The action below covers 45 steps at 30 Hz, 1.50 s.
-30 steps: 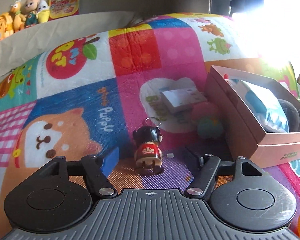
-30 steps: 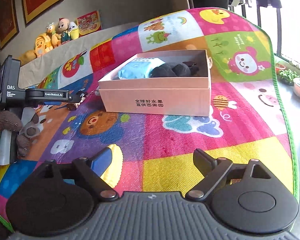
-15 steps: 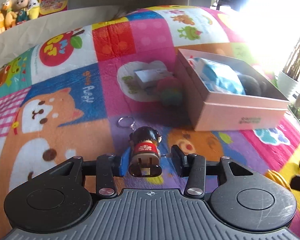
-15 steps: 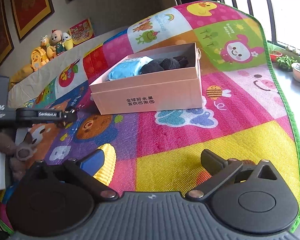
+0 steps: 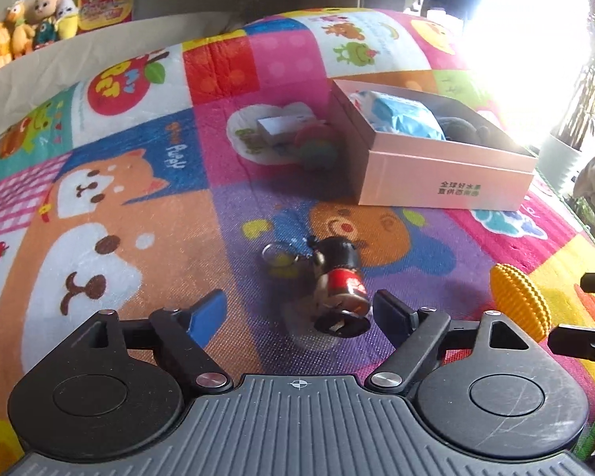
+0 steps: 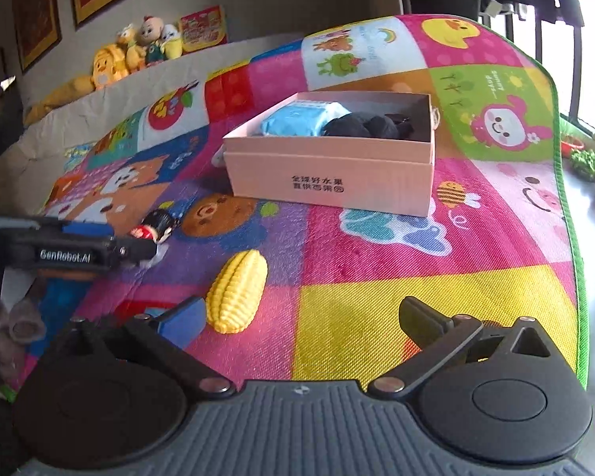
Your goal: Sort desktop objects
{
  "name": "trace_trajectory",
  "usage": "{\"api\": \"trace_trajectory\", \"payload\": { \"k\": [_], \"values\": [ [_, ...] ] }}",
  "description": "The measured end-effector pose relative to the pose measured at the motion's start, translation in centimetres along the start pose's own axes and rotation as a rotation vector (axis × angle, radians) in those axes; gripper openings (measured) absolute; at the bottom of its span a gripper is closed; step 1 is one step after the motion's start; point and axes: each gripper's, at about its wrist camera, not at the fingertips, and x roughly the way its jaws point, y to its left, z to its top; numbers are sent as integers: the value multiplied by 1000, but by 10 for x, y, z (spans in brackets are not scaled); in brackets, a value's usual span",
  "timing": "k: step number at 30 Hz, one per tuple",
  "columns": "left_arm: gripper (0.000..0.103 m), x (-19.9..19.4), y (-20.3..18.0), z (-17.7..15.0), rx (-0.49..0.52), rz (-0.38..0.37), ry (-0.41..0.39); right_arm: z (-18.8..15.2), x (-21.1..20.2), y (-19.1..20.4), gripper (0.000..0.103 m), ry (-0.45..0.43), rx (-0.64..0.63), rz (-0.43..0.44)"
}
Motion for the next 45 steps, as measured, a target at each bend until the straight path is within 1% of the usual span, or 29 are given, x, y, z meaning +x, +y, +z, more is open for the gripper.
{"api": "trace_trajectory", "payload": {
  "k": [4, 6, 7, 9, 10, 11, 12, 15, 16, 17, 20, 23, 25, 28, 32, 33, 34, 36, 39, 42, 45],
  "values": [
    [92, -2, 0, -3, -12, 10, -9, 4, 4, 4, 103, 53, -3, -26],
    [92, -2, 1, -3, -23, 18, -6, 5, 2, 6, 102, 53, -7, -17],
    [92, -3, 1, -3, -26, 21, -3, 5, 1, 9, 100, 55, -17, -8],
    [93, -5, 0, -2, -24, 36, 0, 5, 1, 17, 78, 64, -43, -1],
    [93, -5, -1, -2, -19, 44, 3, 5, 3, 20, 72, 74, -55, -3],
    [93, -6, -1, -1, -16, 51, 8, 7, 4, 22, 61, 79, -62, -6],
    [93, -7, -2, -1, -14, 55, 11, 8, 5, 23, 52, 84, -62, -11],
    [94, -10, -5, -1, -3, 55, 18, 12, 7, 24, 44, 99, -63, -21],
    [94, -11, -8, -1, 7, 53, 17, 13, 8, 25, 44, 103, -81, -44],
    [95, -12, -10, -1, 17, 50, 15, 14, 9, 27, 43, 99, -112, -84],
    [95, -15, -18, -2, 43, 43, 8, 21, 6, 21, 43, 48, -156, -211],
    [95, -15, -23, -1, 58, 38, 6, 28, 2, 9, 44, 32, -129, -239],
    [95, -14, -25, -1, 65, 37, 9, 29, 0, 5, 44, 27, -121, -234],
    [95, -13, -25, -2, 66, 39, 13, 24, -2, 7, 49, 46, -126, -174],
    [95, -12, -22, -1, 60, 44, 16, 17, 3, 16, 49, 87, -134, -113],
    [95, -12, -22, -1, 60, 44, 16, 15, 8, 21, 49, 114, -127, -63],
    [95, -12, -21, -1, 59, 45, 14, 15, 8, 21, 49, 114, -127, -63],
    [96, -14, -19, -2, 56, 46, 10, 14, 11, 30, 49, 116, -141, -35],
    [96, -17, -14, -5, 46, 51, 3, 14, 13, 41, 50, 101, -162, -25],
    [96, -19, -7, -7, 29, 47, 5, 14, 11, 44, 55, 80, -179, -58],
    [96, -20, -4, -10, 26, 38, 4, 12, 7, 40, 56, 70, -180, -80]
  ]
}}
